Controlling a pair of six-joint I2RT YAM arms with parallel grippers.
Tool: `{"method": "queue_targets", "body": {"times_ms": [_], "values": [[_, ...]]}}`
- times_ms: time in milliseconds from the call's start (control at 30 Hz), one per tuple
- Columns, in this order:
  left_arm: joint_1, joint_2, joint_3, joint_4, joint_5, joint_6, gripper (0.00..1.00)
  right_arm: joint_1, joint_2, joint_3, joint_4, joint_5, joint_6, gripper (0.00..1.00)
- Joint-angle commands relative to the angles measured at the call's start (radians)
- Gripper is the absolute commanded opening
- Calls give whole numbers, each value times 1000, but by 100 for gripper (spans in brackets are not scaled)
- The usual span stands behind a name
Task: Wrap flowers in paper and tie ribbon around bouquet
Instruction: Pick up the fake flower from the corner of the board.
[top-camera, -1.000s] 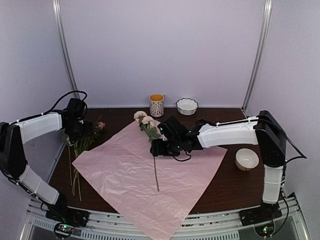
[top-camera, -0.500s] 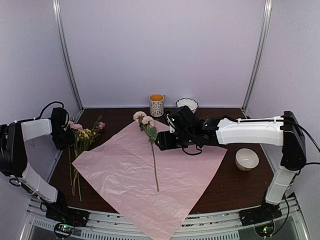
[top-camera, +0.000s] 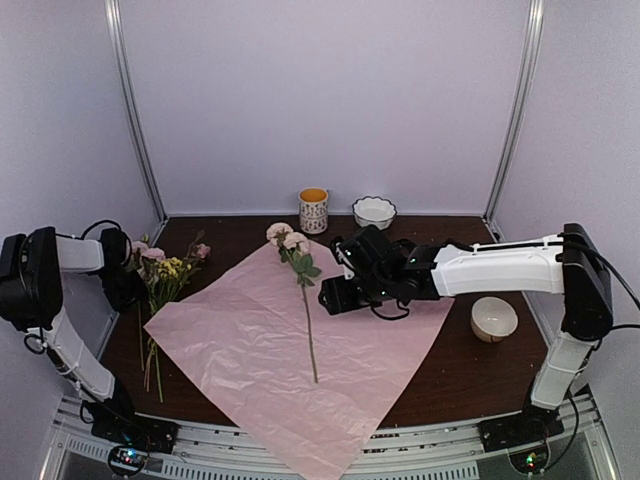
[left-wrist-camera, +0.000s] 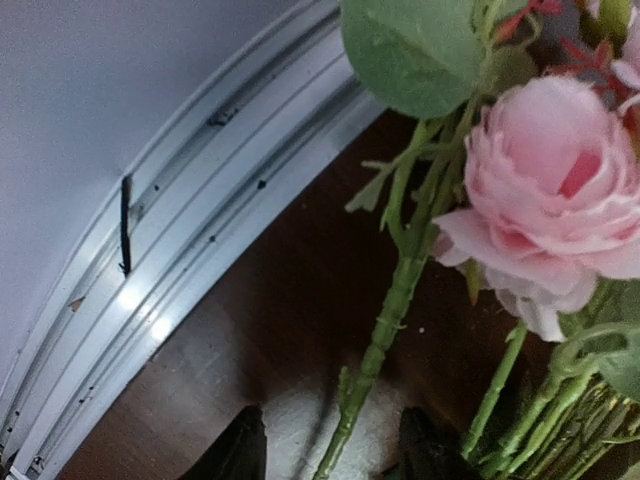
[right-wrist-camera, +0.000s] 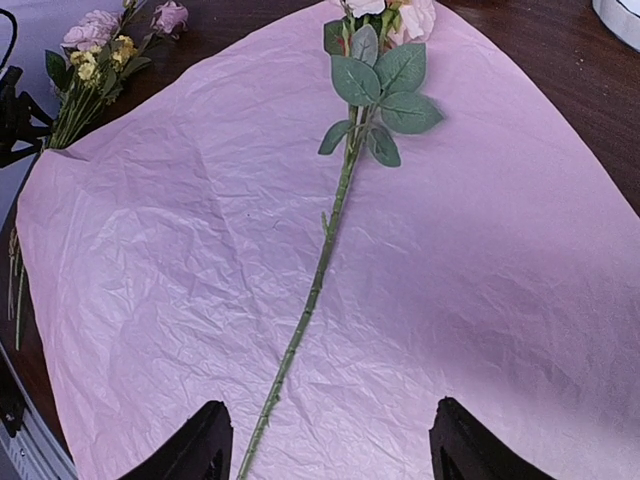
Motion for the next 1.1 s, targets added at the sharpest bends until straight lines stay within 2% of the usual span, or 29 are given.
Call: {"method": "queue_targets", "body": {"times_ms": [0,200,367,533,633,700,867,967,1067], "values": [[-1,37,-8,44,68,17,47,-13,-48,-8,-12,17,-26,69],[-1,43,-4,8,16,9,44,-27,-62,-5,-23,11,-39,69],[-7,22,-58,-22,48,7,25,-34,-96,-1,-37,27,-48,69],[-7,-4,-88,-58,40,20,23,-41,-137,-1,-46,39,-61,70],[-7,13,-67,-79,46,62,12,-47,-155,4,-54,46,-73,70],[-8,27,-50,-102,44,82,0,-48,-168,6,-60,52,-79,70],[-8,21,-45,-124,28,102,0,-51,-222,-20,-44,73,-84,70],[-23,-67,-42,-137,-29,91,0,-52,-240,-22,-45,80,-89,70],[-69,-182,23,-223,-150,100,0,-53,-248,-20,-53,78,-92,70]]}}
